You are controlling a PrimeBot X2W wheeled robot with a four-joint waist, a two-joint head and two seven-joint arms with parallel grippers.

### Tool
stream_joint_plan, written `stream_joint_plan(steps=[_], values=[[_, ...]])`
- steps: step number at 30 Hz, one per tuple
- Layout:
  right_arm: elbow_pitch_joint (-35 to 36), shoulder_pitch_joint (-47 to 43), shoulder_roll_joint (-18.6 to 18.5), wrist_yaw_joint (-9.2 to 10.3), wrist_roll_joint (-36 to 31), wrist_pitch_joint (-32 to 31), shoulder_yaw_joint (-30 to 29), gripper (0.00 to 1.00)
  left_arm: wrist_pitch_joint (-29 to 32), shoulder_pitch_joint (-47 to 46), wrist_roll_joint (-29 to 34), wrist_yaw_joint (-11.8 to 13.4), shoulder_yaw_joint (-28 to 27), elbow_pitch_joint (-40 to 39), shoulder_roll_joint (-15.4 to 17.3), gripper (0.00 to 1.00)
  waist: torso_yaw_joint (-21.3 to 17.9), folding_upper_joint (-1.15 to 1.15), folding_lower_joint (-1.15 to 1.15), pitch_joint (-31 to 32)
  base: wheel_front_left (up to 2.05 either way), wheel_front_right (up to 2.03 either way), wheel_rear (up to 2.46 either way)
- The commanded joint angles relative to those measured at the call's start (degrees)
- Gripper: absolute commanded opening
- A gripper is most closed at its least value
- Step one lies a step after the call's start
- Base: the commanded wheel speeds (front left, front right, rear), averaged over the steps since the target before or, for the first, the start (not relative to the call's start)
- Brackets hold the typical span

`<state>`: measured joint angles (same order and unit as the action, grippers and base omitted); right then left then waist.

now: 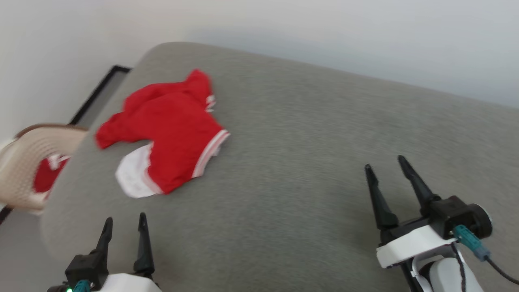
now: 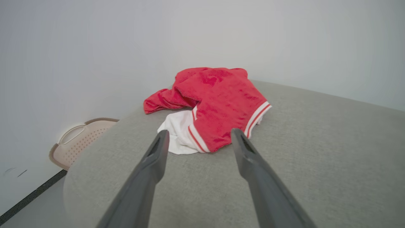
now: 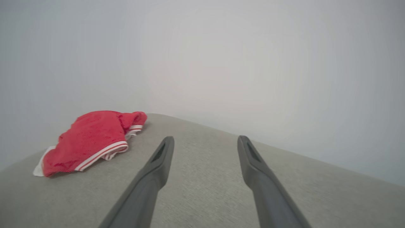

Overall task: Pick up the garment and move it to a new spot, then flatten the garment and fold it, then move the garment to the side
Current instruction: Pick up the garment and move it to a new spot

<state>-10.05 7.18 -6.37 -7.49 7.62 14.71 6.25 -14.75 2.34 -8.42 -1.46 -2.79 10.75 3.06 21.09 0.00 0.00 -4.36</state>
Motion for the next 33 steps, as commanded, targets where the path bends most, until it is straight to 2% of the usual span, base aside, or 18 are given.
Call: stream_joint_plan(steps=[1,5,8,11,15,16,18,23,28,29,33], values=[[-0.3,0.6,0.0,0.0,-0.9,0.6,0.5,1.0,-0.5,0.9,1.3,0.2,-0.3,-0.2,-0.1,1.0,4.5,0.0,0.0,0.2,0.0,0.0,0.0],[-1.0,1.0,0.1,0.0,-0.3,0.6,2.4,1.0,-0.5,2.2,-0.3,0.4,-1.0,-0.7,-0.2,1.0,7.0,0.0,0.0,0.5,0.0,0.0,0.0],[-1.4,1.5,0.2,0.0,0.0,0.6,3.8,1.0,-0.5,2.9,-1.9,0.6,-1.4,-1.2,-0.1,1.0,7.0,0.0,0.0,0.2,0.0,0.0,0.0],[-1.7,2.1,0.0,0.01,0.3,0.6,4.6,1.0,-0.5,2.0,-2.5,-0.1,-1.4,-1.3,-0.2,1.0,5.3,0.0,0.0,-0.7,0.0,0.0,0.0],[-1.7,3.0,-0.3,0.0,0.6,0.6,4.2,1.0,-0.5,-1.5,0.2,-2.0,-1.0,-0.8,0.0,1.0,1.2,0.0,0.0,-2.5,0.0,0.0,0.0],[-1.6,3.2,-0.5,0.01,0.8,0.6,3.9,1.0,-0.5,-4.3,1.2,-3.2,-1.0,0.1,1.4,1.0,-1.2,0.0,0.0,-3.7,0.0,0.0,0.0],[-1.5,3.5,-0.7,0.01,0.9,0.6,3.2,1.0,-0.5,-7.9,1.3,-4.4,-0.5,2.2,3.0,1.0,-3.7,0.0,0.0,-5.0,0.0,0.0,0.0],[-1.1,4.4,-0.5,0.0,1.2,0.6,2.2,1.0,2.0,-18.7,-1.0,-5.8,1.0,13.2,9.9,1.0,-10.2,0.0,0.0,-8.6,0.0,0.0,0.0],[-0.4,6.3,0.1,0.0,1.7,0.6,2.3,1.0,11.8,-28.6,-7.8,-6.0,4.1,22.9,17.8,1.0,-16.4,0.0,0.0,-12.8,0.0,0.0,0.0],[-0.4,6.3,0.1,0.0,1.7,0.6,2.3,1.0,11.8,-28.6,-7.8,-6.0,4.1,22.9,17.8,1.0,-16.4,0.0,0.0,-12.8,0.0,0.0,0.0],[-0.3,8.0,0.7,0.01,2.1,0.6,2.0,1.0,21.5,-33.3,-15.9,-6.0,8.8,27.6,24.0,1.0,-20.5,0.0,0.0,-15.7,0.0,0.0,0.0]])
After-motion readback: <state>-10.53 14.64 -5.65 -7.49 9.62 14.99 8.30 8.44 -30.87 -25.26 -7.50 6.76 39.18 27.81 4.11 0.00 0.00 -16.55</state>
